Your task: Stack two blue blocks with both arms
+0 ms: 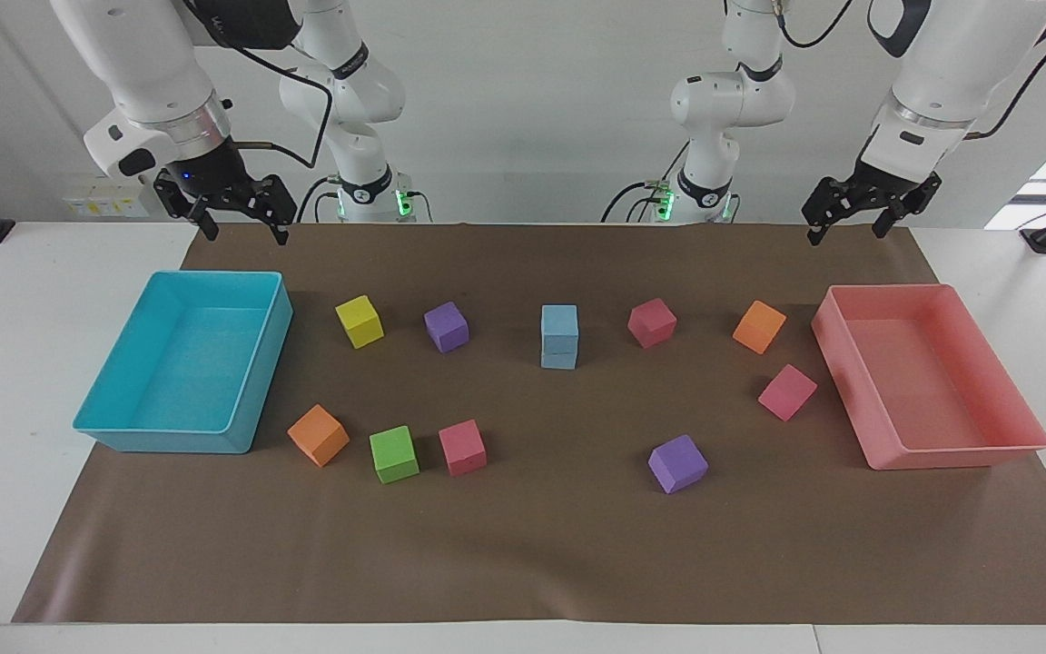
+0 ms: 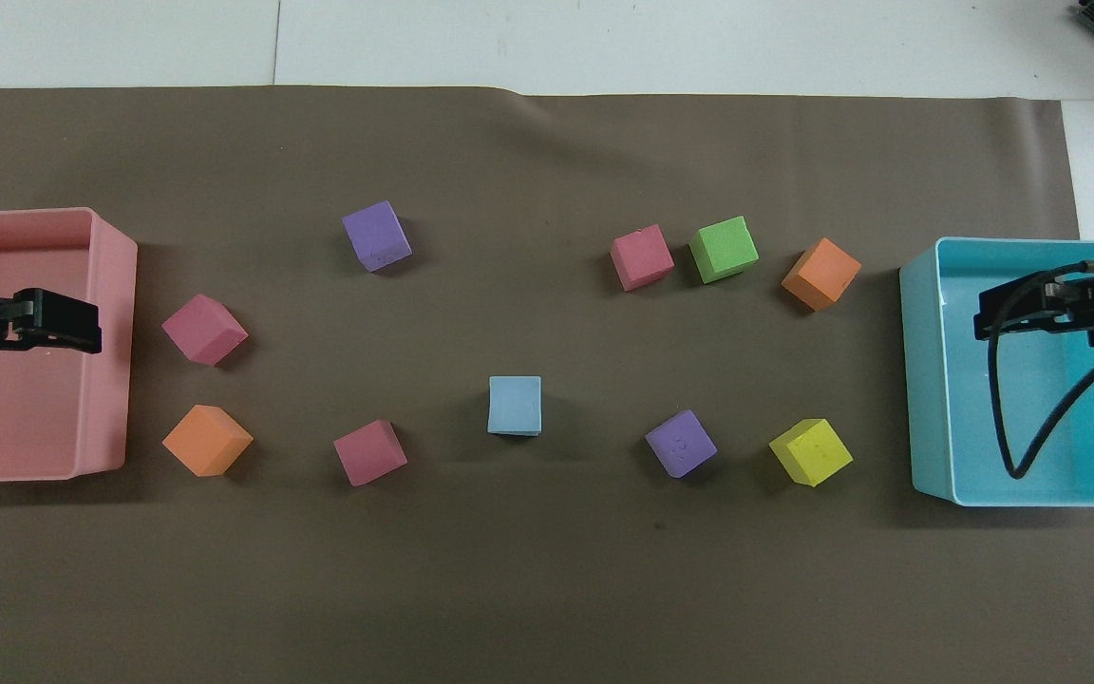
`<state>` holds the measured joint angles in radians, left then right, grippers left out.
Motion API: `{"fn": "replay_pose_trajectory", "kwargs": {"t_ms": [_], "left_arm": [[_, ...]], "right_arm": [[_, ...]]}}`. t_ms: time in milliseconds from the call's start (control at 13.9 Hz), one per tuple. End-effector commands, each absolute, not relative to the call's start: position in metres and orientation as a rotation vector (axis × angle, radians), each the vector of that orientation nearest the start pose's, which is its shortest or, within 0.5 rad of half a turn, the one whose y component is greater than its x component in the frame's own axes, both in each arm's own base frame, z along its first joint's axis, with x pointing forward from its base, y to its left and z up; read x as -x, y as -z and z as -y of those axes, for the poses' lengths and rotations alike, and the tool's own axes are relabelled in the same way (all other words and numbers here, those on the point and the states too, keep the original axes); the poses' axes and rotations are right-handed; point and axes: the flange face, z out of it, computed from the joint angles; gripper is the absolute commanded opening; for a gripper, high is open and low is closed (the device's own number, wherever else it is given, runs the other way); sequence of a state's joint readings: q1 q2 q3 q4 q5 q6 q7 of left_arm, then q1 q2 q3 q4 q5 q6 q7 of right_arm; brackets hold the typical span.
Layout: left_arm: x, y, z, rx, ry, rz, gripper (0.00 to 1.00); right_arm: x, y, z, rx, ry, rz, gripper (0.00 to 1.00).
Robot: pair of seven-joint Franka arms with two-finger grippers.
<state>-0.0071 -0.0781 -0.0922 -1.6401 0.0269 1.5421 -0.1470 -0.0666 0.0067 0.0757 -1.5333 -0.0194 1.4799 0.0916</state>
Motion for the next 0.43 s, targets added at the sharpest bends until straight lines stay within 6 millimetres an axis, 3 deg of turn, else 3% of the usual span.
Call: {"fn": "replay_pose_trajectory", "kwargs": {"t_ms": [0,360], "left_arm": [[-0.5207,-0.6389,0.0499,3.117,-0.011,0.08,1.0],[-0.5207,-0.6389,0.0499,3.117,-0.011,0.08,1.0]], "right_arm": [[-0.538,-0.6305,-0.0033,3.175,-0.104,-0.162,1.0],[-0.5377,-0.6302,-0.0048,3.17,-0.109,-0.154,1.0]]}}
